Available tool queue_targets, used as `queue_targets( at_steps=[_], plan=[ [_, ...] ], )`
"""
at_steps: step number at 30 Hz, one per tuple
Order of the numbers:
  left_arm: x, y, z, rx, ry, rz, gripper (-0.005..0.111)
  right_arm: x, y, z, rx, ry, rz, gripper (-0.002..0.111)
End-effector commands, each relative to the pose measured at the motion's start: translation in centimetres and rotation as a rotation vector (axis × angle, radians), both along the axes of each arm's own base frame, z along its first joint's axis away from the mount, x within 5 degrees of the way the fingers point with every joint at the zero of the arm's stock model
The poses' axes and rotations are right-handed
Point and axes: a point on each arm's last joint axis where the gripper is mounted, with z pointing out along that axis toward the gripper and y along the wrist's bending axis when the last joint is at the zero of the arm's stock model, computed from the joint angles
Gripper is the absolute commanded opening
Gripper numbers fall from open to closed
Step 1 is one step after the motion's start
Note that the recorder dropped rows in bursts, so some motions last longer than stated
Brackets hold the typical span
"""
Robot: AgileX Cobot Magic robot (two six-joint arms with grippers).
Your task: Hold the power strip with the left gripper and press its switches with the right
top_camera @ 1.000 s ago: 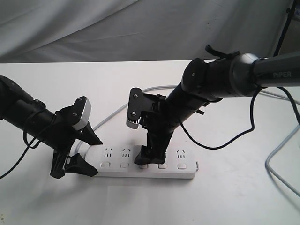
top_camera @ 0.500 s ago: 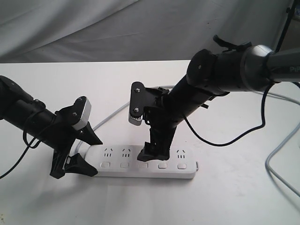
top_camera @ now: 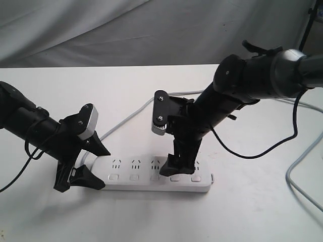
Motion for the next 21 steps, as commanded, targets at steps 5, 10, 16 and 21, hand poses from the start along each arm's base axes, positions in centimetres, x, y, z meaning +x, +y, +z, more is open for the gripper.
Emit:
queue_targets(
  at_steps=[5,10,16,21],
  plan=[
    [-0.1,-0.2,-0.1,-0.001,0.001,0.002,0.014,-0.2,-1.5,0.1,0.018,0.029,-0.003,0.105],
    [-0.1,-0.2,-0.1,-0.001,0.001,0.002,0.014,-0.2,-1.6,0.1,0.020,0.029,-0.006,0.105],
    [-0.1,-0.2,-0.1,-0.001,0.001,0.002,0.014,-0.1,-1.7,-0.2,0.009,0.011,-0.019,0.105],
    [-0.1,-0.2,-0.1,-0.001,0.001,0.002,0.014,-0.2,-2.0,-0.7,-0.009,-0.011,-0.032,0.105]
  ],
)
